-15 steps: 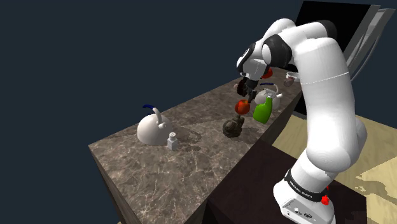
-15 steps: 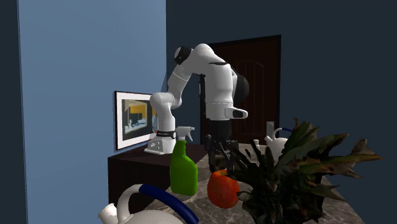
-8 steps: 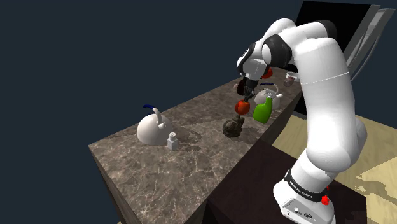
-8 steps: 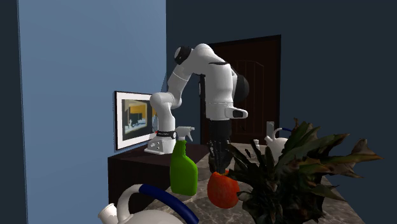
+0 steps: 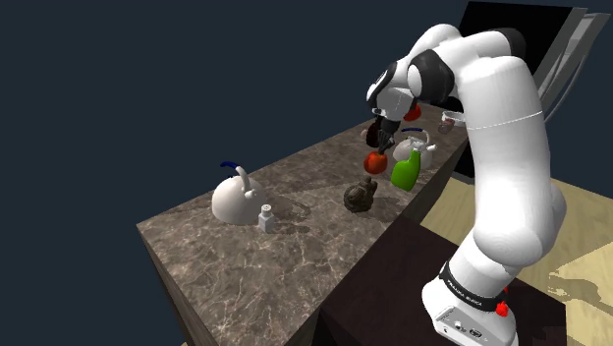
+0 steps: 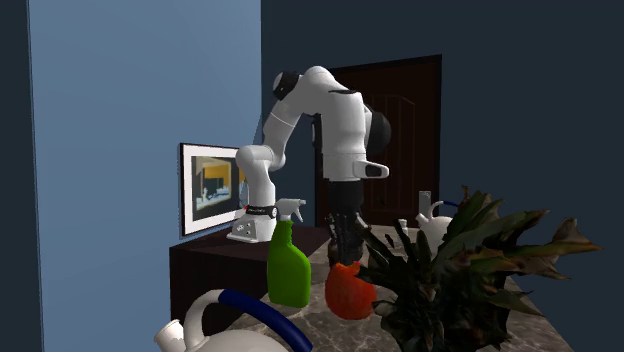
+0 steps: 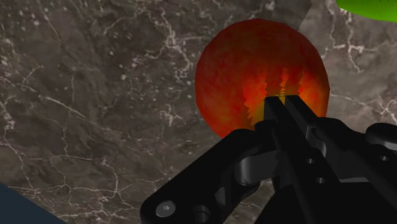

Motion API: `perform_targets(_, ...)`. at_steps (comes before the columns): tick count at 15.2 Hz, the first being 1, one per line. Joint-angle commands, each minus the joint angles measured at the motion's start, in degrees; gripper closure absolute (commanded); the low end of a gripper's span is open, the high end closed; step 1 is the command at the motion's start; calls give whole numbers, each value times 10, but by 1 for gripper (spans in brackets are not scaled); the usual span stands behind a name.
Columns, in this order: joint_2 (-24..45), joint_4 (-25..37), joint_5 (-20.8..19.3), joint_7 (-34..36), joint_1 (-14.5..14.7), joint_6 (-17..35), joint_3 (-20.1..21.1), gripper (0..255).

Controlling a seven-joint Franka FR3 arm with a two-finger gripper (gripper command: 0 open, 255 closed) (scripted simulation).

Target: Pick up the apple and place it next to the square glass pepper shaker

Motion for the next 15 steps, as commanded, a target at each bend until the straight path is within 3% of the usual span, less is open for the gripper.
perform_targets(1, -8, 4, -7, 5, 4, -11, -5, 255)
perform_targets(15, -65, 33, -57, 37, 27, -86, -41, 255)
